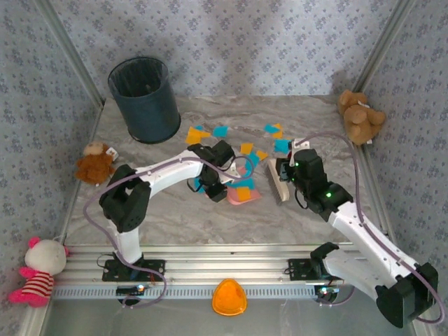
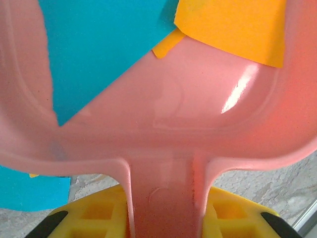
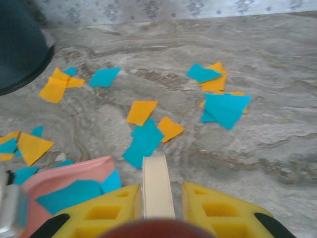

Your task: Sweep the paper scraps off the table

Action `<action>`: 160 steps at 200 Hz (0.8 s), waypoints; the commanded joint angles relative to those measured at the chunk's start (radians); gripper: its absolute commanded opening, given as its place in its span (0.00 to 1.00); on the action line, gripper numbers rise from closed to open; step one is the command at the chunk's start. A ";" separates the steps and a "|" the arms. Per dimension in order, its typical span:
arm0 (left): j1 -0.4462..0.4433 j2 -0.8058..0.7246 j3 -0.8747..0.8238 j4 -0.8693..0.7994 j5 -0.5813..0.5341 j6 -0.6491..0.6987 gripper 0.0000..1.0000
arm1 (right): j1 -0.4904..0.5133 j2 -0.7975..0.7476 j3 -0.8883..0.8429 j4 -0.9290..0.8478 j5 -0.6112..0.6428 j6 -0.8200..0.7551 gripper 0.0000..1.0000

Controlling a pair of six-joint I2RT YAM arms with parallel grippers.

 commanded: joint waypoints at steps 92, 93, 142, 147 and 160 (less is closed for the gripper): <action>0.092 -0.191 0.074 0.096 0.135 -0.145 0.00 | -0.108 -0.022 0.021 -0.049 -0.011 0.022 0.00; 0.092 -0.191 0.075 0.093 0.134 -0.146 0.00 | -0.108 -0.021 0.021 -0.049 -0.012 0.022 0.00; 0.167 -0.227 0.166 0.023 0.163 -0.197 0.00 | -0.129 -0.024 0.032 -0.060 -0.033 0.018 0.00; 0.176 -0.226 0.182 0.011 0.166 -0.200 0.00 | -0.132 -0.024 0.034 -0.061 -0.035 0.019 0.00; 0.198 -0.223 0.228 -0.029 0.161 -0.206 0.00 | -0.139 -0.023 0.037 -0.062 -0.043 0.018 0.00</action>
